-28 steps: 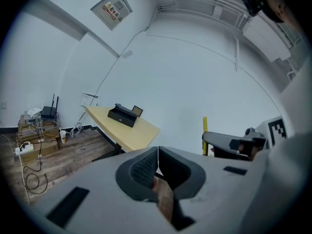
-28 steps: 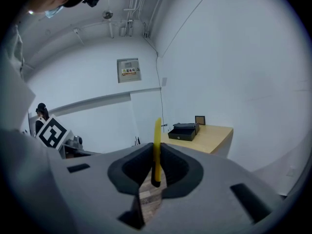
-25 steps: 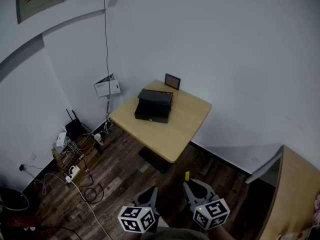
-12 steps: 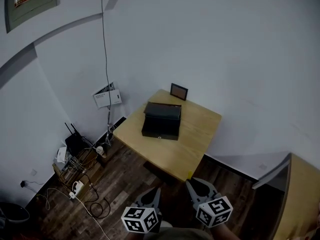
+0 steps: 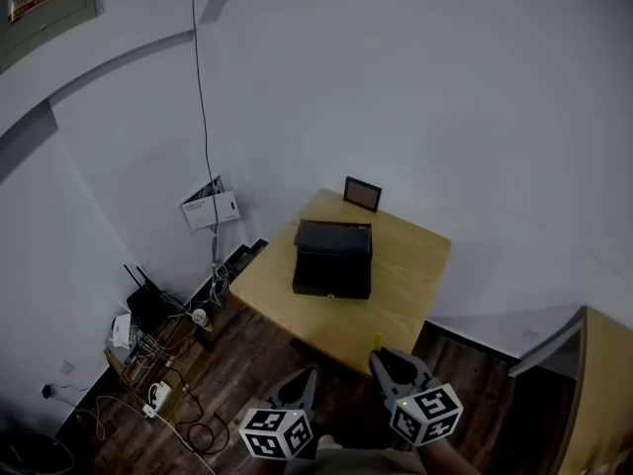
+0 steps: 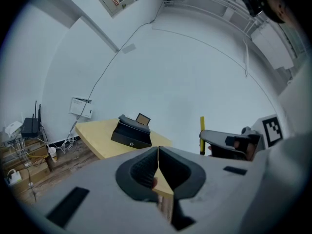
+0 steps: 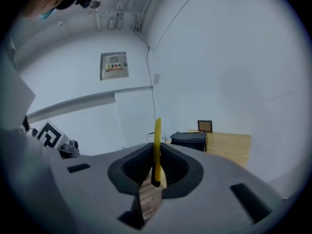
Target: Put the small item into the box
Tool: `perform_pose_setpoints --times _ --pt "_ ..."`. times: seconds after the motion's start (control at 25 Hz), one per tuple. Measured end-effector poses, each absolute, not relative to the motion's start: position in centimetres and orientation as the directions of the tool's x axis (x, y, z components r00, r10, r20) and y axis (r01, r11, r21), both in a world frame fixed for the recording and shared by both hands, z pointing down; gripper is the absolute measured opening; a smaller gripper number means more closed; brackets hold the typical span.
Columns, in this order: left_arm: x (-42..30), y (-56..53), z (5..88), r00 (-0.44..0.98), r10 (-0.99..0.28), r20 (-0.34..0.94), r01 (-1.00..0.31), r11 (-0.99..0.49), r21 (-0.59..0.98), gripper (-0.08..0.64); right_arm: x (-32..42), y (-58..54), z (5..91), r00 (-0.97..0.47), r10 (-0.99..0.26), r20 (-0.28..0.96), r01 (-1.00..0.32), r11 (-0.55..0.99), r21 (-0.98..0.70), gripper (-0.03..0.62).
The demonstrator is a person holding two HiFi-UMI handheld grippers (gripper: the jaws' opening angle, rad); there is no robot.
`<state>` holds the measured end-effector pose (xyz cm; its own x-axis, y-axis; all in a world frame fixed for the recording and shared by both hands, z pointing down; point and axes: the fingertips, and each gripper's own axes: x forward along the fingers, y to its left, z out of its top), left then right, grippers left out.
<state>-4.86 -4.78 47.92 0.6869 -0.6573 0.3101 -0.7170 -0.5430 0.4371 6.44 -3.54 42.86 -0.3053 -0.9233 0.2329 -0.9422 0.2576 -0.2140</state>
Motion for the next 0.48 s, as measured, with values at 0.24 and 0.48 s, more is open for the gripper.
perform_pose_setpoints --times 0.24,0.48 --pt "-6.0 -7.5 48.5 0.682 -0.657 0.322 -0.721 -0.531 0.445 0.005 5.7 -6.6 42.8 -0.301 -0.924 0.234 -0.945 0.256 -0.204 0.037" --pt "-6.1 -9.8 49.0 0.668 -0.667 0.33 -0.731 -0.505 0.458 0.004 6.0 -9.9 42.9 -0.314 -0.917 0.248 -0.942 0.269 -0.198 0.037"
